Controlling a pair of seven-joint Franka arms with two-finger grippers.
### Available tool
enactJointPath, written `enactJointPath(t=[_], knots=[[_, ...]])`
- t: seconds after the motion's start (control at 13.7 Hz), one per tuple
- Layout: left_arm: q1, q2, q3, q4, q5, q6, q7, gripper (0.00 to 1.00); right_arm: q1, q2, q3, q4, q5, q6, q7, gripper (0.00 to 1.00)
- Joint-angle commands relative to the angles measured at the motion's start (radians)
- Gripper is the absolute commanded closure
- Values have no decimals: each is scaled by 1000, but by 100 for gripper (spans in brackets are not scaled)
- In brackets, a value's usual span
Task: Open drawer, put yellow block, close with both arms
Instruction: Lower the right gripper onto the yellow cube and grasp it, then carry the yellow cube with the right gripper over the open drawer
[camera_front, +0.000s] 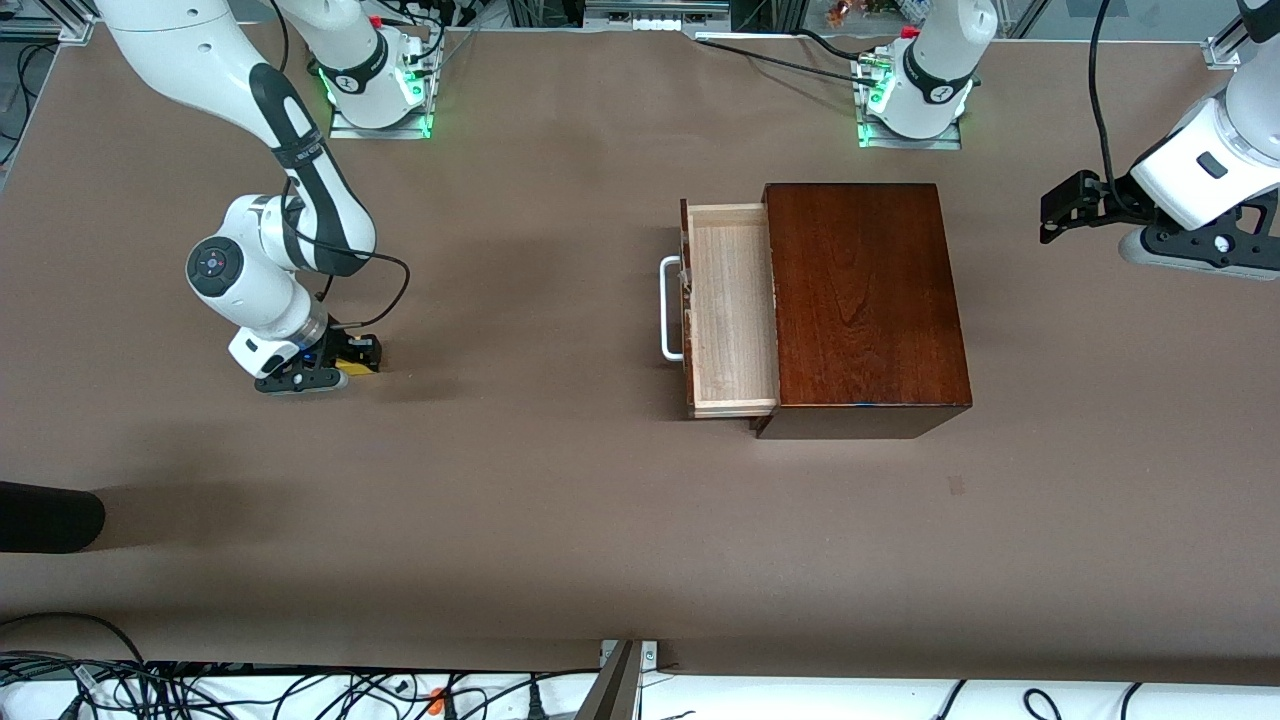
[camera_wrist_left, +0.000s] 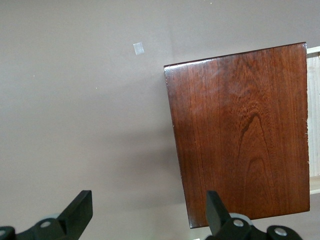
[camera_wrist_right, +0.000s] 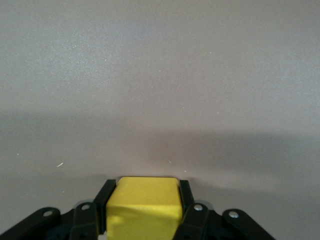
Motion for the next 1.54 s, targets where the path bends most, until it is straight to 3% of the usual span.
enactJointPath(t=[0.0,0.29,0.37,0.58,0.95,1.46], knots=[[-5,25,2,47,-17,-35,-6,0,0,-30,24,11,20,-1,-37,62],[-5,25,2,47,-17,-35,-6,0,3,-84,119,40,2,-50,-49,62],[-5,25,2,47,-17,-35,-6,0,6,-93,166,43,-1,-53,-63,62],[-5,25,2,47,-17,-35,-6,0,55,-93,211,91,-108,-85,-192,62],[-5,25,2,47,-17,-35,-6,0,230,-46,213,400,-158,-424,-292,60],[-7,25,2,47,-17,-35,-7,0,468,134,213,718,-235,-480,-293,58]])
